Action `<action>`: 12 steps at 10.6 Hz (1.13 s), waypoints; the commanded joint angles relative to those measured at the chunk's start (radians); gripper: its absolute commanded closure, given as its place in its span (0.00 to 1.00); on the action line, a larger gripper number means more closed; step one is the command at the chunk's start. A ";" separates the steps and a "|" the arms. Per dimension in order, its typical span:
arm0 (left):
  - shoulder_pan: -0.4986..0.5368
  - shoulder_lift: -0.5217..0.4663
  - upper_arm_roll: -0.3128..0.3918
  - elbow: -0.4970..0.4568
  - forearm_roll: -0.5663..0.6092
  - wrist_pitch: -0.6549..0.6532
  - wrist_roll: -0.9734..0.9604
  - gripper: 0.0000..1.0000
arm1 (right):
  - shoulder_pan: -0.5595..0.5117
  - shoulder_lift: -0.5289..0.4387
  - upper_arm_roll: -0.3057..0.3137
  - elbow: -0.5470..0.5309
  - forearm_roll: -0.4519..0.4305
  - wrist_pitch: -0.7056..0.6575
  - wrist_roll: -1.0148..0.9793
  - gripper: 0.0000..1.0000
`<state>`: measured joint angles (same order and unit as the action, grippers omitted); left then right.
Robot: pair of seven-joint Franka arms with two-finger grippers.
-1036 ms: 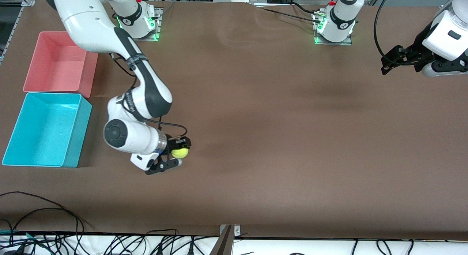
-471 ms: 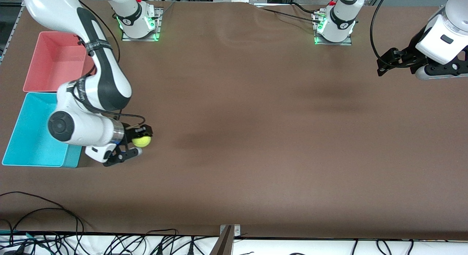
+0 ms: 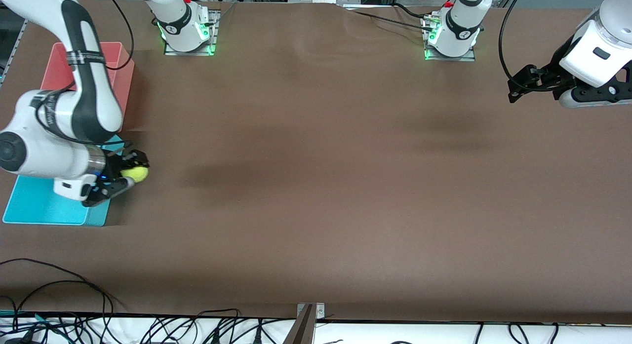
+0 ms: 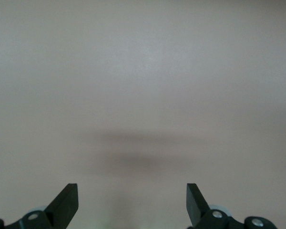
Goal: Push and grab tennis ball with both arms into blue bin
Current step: 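Carry the tennis ball with the right gripper over the blue bin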
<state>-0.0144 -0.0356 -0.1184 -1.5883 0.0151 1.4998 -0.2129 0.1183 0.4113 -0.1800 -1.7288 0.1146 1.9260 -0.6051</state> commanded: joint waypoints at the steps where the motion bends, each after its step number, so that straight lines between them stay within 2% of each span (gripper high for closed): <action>1: -0.003 0.016 0.000 0.034 0.017 -0.016 0.001 0.00 | -0.032 -0.048 -0.076 -0.100 0.010 0.039 -0.180 0.99; 5: -0.003 0.016 0.000 0.033 0.019 -0.016 0.000 0.00 | -0.172 -0.013 -0.082 -0.089 0.004 0.082 -0.359 1.00; 8: -0.003 0.016 0.000 0.033 0.019 -0.016 0.000 0.00 | -0.262 0.061 -0.082 -0.081 0.007 0.245 -0.514 1.00; 12: -0.001 0.016 0.000 0.030 0.019 -0.018 0.000 0.00 | -0.318 0.162 -0.081 -0.071 0.036 0.330 -0.538 0.96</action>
<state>-0.0137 -0.0340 -0.1171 -1.5881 0.0151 1.4998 -0.2129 -0.1840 0.5384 -0.2710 -1.8081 0.1159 2.2248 -1.1196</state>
